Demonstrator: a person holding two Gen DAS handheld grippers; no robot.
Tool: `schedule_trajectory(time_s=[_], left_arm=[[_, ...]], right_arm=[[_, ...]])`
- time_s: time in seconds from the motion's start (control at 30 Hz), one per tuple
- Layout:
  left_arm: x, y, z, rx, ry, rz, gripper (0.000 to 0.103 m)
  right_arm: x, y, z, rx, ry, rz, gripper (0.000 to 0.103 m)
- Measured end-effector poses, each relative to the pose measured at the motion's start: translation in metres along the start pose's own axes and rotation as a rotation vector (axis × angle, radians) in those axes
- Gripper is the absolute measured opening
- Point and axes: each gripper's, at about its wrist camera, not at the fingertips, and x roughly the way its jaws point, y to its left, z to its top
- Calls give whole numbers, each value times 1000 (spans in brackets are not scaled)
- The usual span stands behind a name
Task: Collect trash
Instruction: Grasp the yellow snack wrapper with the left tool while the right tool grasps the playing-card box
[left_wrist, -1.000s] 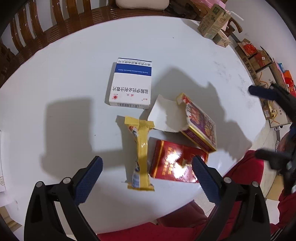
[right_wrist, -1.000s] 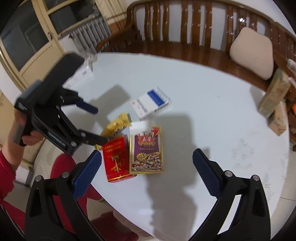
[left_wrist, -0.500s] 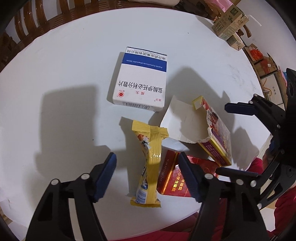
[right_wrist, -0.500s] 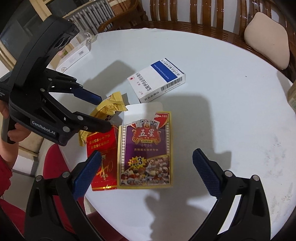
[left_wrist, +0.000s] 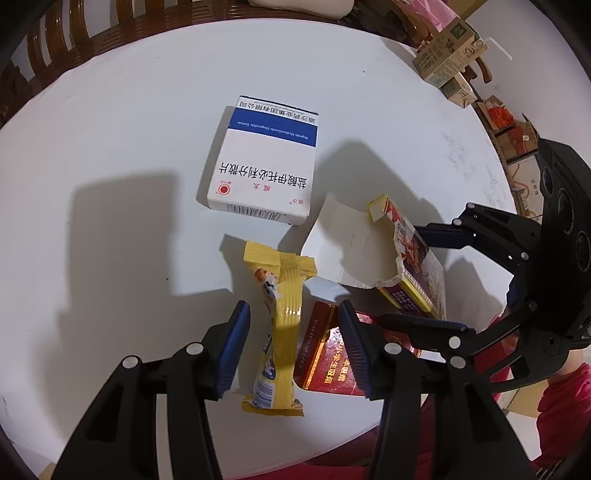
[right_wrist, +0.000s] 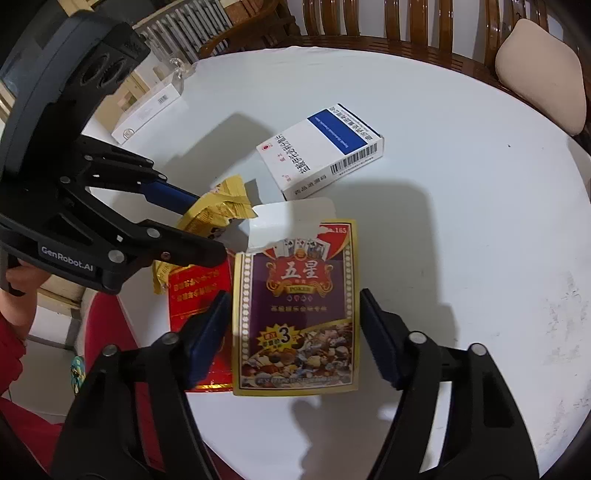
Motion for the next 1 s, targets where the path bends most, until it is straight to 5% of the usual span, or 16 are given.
schedule_trajectory(time_s=[0.6,1.0], left_arm=[[2,29,2,-58,-19,-141,49],[1,40,-2,-74,-20,-240,35]], right_arm=[[0,-7,-1,36,-9,34,60],[-1,-9,-3,37,-12,36,60]])
